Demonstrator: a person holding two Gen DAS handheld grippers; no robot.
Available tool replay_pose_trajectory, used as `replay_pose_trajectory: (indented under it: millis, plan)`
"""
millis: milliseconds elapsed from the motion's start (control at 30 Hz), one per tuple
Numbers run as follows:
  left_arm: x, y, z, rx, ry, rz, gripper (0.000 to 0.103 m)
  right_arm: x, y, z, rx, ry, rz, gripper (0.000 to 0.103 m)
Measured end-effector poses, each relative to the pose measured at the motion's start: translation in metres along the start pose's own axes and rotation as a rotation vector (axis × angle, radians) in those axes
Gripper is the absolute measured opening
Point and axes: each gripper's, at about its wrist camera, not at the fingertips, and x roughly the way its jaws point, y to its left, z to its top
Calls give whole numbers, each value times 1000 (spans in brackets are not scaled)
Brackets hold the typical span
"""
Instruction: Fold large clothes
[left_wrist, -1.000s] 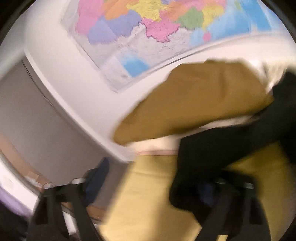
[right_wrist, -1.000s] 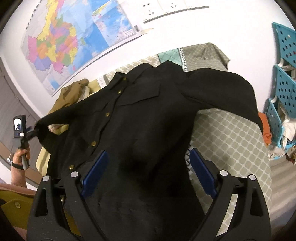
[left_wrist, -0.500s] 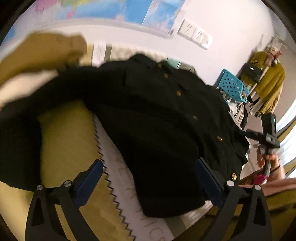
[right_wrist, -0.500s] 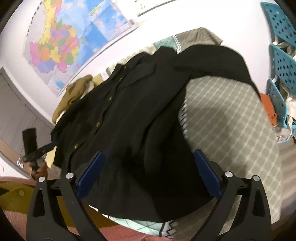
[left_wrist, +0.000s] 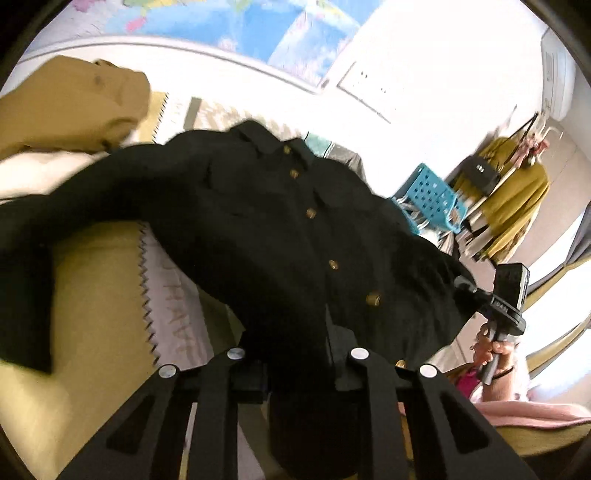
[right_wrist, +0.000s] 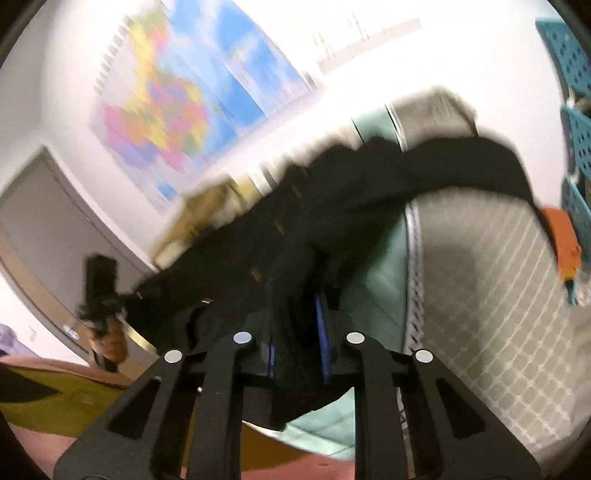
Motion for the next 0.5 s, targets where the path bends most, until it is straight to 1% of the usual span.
replay_pose_trajectory:
  millis: [67, 100, 133, 167, 200, 233, 267, 300, 333, 367, 400, 433, 467, 500]
  plan:
    - [-18, -4, -4, -2, 8, 11, 20, -24, 9, 5, -17, -50, 22, 15]
    - [-22, -3, -5, 1, 23, 8, 21, -28, 11, 5, -22, -49, 25, 15]
    - [-22, -3, -11, 22, 52, 23, 26, -28, 11, 3, -29, -28, 11, 15]
    - [-17, -3, -17, 47, 88, 47, 32, -21, 9, -2, -34, 16, -16, 15]
    - [-7, -2, -24, 73, 136, 112, 46, -15, 5, -5, -29, 49, -35, 17]
    - [4, -2, -29, 100, 173, 201, 55, -4, -5, -11, -18, 112, -111, 26]
    - [14, -2, -33, 126, 207, 280, 54, 2, -11, -15, -9, 147, -163, 32]
    - [21, -1, -36, 155, 223, 373, 53, 10, -20, -20, -1, 201, -224, 42]
    - [24, 0, -35, 174, 229, 427, 58, 15, -22, -23, -8, 233, -272, 49]
    - [22, -1, -32, 187, 219, 453, 59, 16, -23, -22, -19, 240, -332, 50]
    - [15, -1, -28, 189, 184, 451, 60, 14, -21, -20, -26, 229, -330, 52]
    - [1, -3, -17, 185, 118, 441, 68, 9, -16, -12, -40, 195, -304, 60]
    - [-9, -6, -9, 187, 65, 429, 70, 6, -12, -6, -53, 172, -303, 65]
    - [-19, -10, 1, 205, -1, 406, 76, 2, -3, 6, -93, 135, -320, 73]
